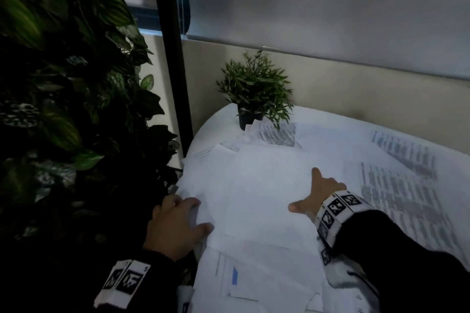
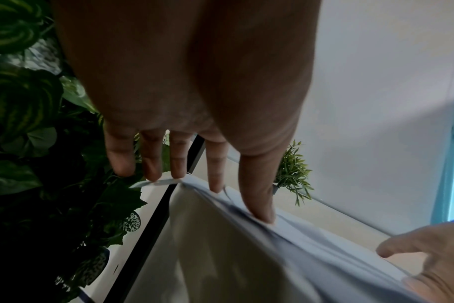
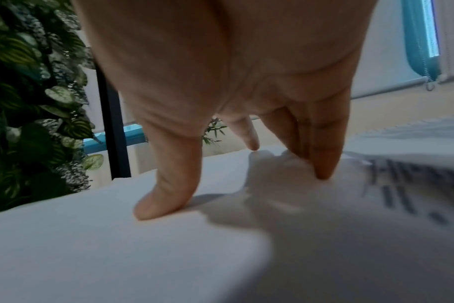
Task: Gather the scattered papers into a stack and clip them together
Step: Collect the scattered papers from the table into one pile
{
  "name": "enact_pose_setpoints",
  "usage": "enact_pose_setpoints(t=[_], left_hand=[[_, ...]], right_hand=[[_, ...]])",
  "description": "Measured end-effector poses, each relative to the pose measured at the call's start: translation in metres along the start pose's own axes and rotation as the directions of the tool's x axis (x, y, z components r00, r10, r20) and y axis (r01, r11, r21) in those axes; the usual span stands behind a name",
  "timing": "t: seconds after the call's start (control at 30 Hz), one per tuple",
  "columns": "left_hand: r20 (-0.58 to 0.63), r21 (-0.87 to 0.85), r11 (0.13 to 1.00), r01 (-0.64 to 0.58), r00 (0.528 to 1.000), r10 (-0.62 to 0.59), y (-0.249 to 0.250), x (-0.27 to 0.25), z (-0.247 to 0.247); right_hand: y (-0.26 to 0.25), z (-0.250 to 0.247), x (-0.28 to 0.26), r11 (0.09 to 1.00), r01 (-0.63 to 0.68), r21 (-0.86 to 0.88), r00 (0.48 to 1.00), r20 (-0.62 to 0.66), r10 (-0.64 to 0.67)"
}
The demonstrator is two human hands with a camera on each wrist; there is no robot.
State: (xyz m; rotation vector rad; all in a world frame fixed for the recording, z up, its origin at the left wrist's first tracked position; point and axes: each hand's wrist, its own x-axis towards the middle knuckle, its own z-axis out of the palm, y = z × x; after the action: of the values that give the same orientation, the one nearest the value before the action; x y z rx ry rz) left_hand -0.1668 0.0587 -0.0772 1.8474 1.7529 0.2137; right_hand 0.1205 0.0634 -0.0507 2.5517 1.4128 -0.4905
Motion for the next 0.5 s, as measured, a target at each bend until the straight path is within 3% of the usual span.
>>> enact_pose_setpoints(t=[0.13, 0.3, 0.37, 0.5], left_hand=[[-0.066, 0.027, 0.999, -0.026, 0.997, 0.027, -0.003, 0.003, 0.003], [-0.094, 0.095, 0.995, -0.024, 0.995, 0.033, 0.005, -0.003, 0.002], [-0.08, 0.097, 0.995, -0.027, 0.996, 0.035, 0.006, -0.005, -0.001], [-0.08, 0.102, 0.995, -0.021, 0.996, 0.029, 0.005, -0.004, 0.0]], right_hand=[[0.016, -0.008, -0.001, 0.957, -0.084, 0.279, 0.993, -0.055, 0.103], [0.03, -0.01, -0.004, 0.724, -0.002, 0.69, 0.985, -0.123, 0.121], [0.041, -0.016, -0.01, 0.679, 0.063, 0.732, 0.97, -0.204, 0.13], [0.069, -0.031, -0.012, 0.74, 0.046, 0.671, 0.927, -0.304, 0.218]])
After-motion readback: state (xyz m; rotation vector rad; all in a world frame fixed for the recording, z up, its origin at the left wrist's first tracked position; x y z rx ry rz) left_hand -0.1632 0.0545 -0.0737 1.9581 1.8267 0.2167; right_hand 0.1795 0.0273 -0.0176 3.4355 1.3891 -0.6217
